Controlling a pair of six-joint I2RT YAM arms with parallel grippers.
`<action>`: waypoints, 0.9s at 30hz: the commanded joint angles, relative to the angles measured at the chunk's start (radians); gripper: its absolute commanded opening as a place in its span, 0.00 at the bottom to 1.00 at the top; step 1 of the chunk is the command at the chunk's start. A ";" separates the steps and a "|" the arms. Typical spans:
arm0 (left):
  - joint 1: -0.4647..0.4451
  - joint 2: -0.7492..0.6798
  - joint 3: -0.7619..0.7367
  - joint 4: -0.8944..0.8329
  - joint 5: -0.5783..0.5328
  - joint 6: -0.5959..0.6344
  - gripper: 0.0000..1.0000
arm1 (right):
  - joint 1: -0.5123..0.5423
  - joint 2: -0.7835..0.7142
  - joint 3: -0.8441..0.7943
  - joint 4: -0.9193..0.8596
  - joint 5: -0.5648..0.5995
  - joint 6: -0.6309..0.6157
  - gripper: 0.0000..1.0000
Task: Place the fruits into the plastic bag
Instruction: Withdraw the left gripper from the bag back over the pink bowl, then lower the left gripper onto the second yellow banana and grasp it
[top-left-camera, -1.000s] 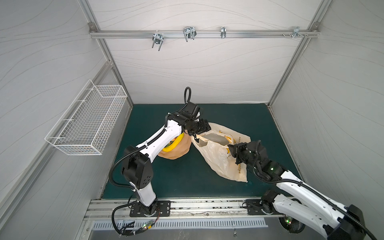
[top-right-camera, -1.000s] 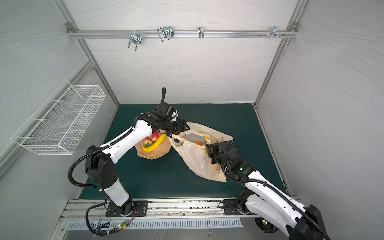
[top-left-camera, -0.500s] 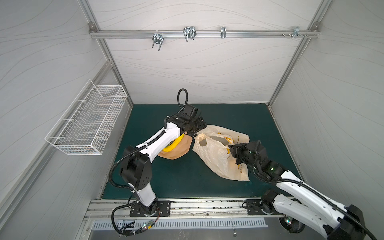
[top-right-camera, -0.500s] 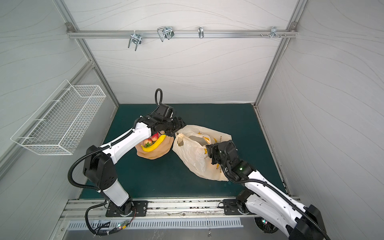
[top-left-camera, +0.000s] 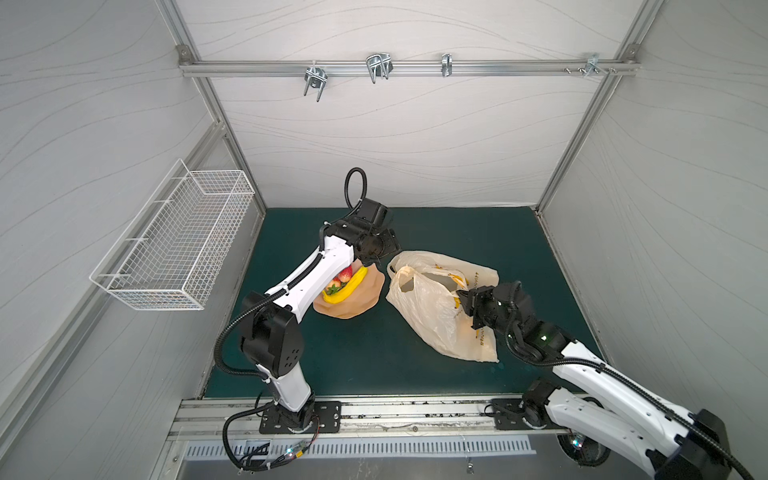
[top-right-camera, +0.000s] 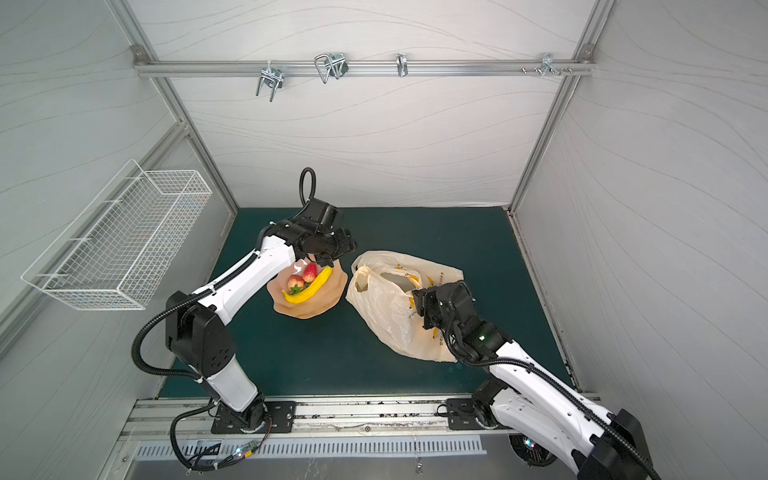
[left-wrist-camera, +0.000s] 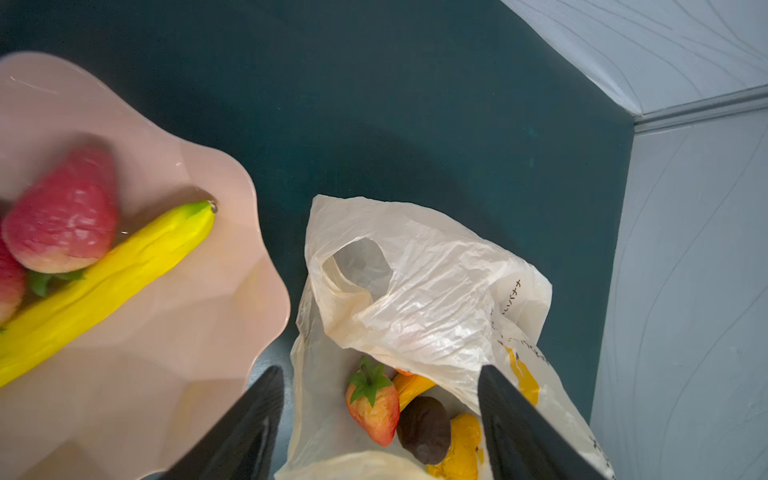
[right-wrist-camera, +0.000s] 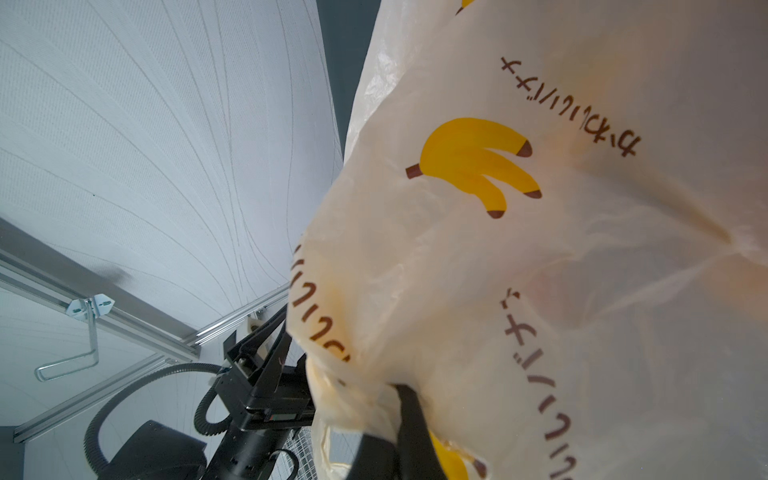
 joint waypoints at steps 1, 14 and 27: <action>0.010 -0.008 0.098 -0.162 -0.081 0.149 0.75 | -0.004 0.009 0.008 0.006 0.001 0.064 0.00; 0.052 0.120 0.109 -0.389 -0.204 0.545 0.71 | -0.005 0.023 0.013 0.017 -0.006 0.065 0.00; 0.102 0.225 0.075 -0.389 -0.146 0.623 0.59 | -0.005 0.004 0.012 -0.003 -0.001 0.065 0.00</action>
